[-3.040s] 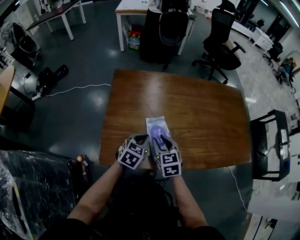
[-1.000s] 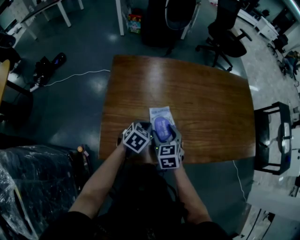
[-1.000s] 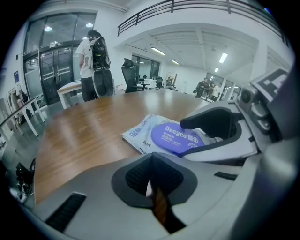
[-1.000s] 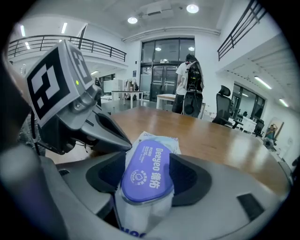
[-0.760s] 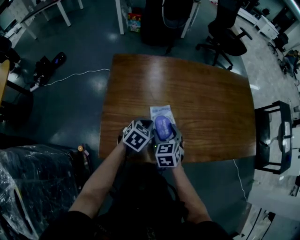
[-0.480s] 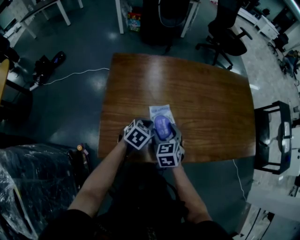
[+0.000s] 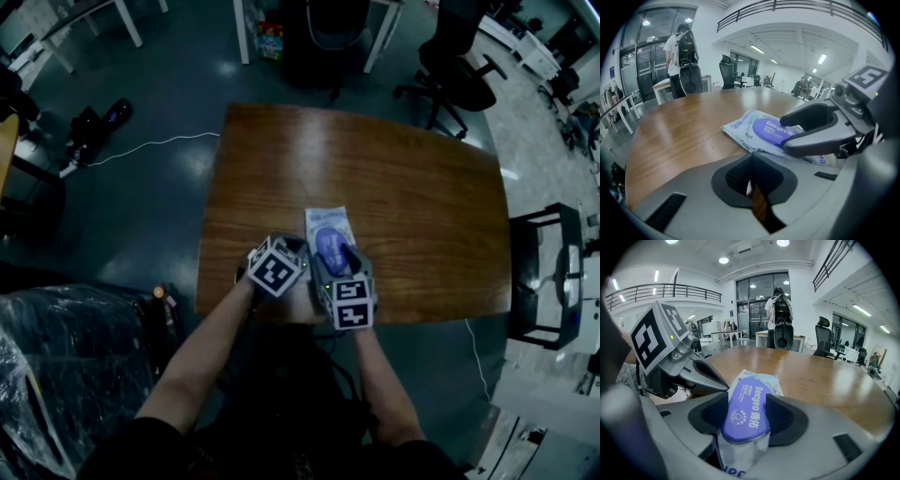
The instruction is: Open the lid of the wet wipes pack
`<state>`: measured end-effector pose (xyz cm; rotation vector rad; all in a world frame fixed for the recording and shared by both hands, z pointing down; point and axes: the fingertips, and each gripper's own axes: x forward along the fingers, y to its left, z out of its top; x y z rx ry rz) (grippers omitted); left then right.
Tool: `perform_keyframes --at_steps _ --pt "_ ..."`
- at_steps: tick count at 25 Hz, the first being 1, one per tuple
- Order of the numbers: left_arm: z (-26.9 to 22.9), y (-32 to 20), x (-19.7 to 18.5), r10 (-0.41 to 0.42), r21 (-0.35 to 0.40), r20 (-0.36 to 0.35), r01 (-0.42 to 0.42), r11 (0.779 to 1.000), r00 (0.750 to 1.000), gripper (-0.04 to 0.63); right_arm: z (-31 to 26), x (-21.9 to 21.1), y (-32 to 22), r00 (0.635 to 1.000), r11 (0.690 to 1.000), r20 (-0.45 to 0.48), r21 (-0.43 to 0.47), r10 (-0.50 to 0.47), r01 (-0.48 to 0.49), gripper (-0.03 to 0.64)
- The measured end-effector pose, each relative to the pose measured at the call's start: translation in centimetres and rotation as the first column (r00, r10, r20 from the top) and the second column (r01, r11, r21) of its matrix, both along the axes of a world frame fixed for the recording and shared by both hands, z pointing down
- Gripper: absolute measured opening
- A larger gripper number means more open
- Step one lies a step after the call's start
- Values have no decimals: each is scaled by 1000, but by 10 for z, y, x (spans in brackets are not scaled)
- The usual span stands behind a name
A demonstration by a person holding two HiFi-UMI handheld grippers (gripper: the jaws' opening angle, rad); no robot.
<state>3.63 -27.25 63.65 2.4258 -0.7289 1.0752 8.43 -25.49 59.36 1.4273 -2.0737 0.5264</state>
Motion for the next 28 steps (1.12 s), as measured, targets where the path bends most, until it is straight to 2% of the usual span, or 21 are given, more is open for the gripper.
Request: perform_keyframes --at_steps 4,9,14,16,17,18,23,28 --pt "-2 0 -1 -1 2 16 1 1000 1000 6 -1 -1 1 999 1000 35 3 -16 16 262" --pt "-18 -14 -7 -58 44 -9 59 997 998 6 0 3 1 996 999 80 -3 -32 32 259" --pt "-14 -6 11 6 32 -8 -5 999 1000 6 0 1 2 993 999 111 -13 -31 33 258" --pt "-5 -4 11 0 11 12 0 1000 1000 6 0 11 0 994 1000 106 -13 21 -20 251" --pt "-2 -4 10 -3 7 17 3 1000 1000 6 0 21 -2 992 998 104 -12 66 -65 58" --pt "-1 -4 9 -6 6 14 6 1000 1000 6 0 29 -3 990 995 104 -13 97 -96 11" --pt "-3 -3 9 -12 -11 -18 12 1000 1000 6 -5 21 1 997 998 38 11 65 -65 12" --pt "-3 -2 11 -6 -23 -39 5 1000 999 6 -12 3 1 999 998 13 40 49 -50 233"
